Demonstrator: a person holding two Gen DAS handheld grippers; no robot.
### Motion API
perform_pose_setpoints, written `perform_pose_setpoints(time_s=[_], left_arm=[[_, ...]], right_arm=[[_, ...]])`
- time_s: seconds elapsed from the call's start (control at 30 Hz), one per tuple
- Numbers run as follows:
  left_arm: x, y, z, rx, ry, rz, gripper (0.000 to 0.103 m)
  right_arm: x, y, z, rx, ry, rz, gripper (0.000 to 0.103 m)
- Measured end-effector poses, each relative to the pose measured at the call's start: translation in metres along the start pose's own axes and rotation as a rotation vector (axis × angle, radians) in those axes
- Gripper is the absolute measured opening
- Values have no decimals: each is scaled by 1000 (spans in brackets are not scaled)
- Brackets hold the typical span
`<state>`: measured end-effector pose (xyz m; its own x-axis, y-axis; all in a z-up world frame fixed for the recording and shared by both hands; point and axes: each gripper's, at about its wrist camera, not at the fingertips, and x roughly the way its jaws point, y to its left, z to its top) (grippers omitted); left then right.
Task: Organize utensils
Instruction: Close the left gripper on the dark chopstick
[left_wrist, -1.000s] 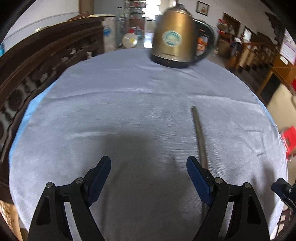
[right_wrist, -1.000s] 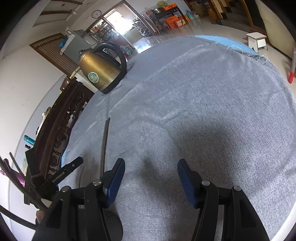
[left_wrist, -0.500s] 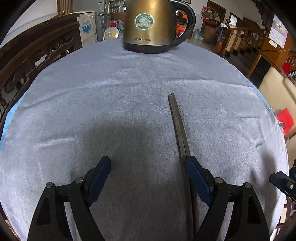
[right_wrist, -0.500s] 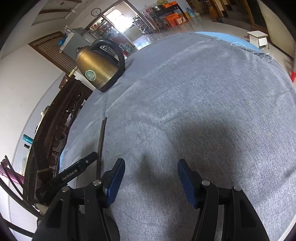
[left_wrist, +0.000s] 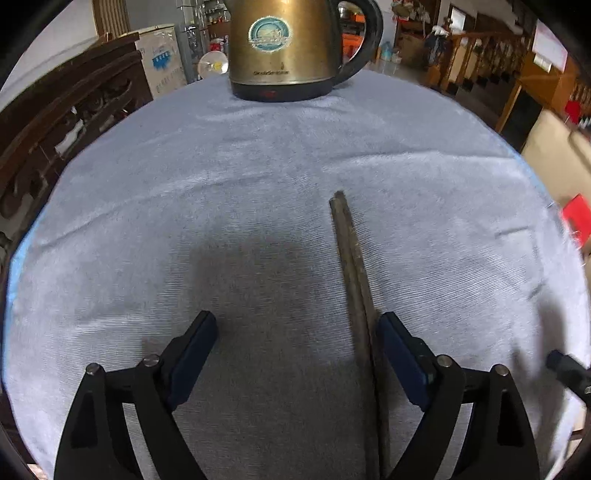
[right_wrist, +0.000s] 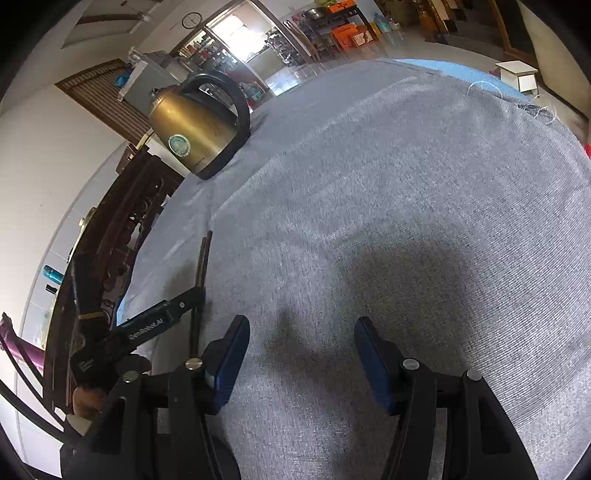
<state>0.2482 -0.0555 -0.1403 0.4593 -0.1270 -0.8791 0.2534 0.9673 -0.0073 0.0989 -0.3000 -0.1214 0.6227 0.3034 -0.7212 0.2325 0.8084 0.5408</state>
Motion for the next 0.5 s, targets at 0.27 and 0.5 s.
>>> perform_pose_setpoints(time_s=[0.27,0.5], left_arm=[[-11,24,-5,-97,-9,-110,89],[-10,28,-1,-119,-17,-78,72]], right_arm=[[0,-5,2,4,2,7,62],[2,-6,3,5,-2,10,62]])
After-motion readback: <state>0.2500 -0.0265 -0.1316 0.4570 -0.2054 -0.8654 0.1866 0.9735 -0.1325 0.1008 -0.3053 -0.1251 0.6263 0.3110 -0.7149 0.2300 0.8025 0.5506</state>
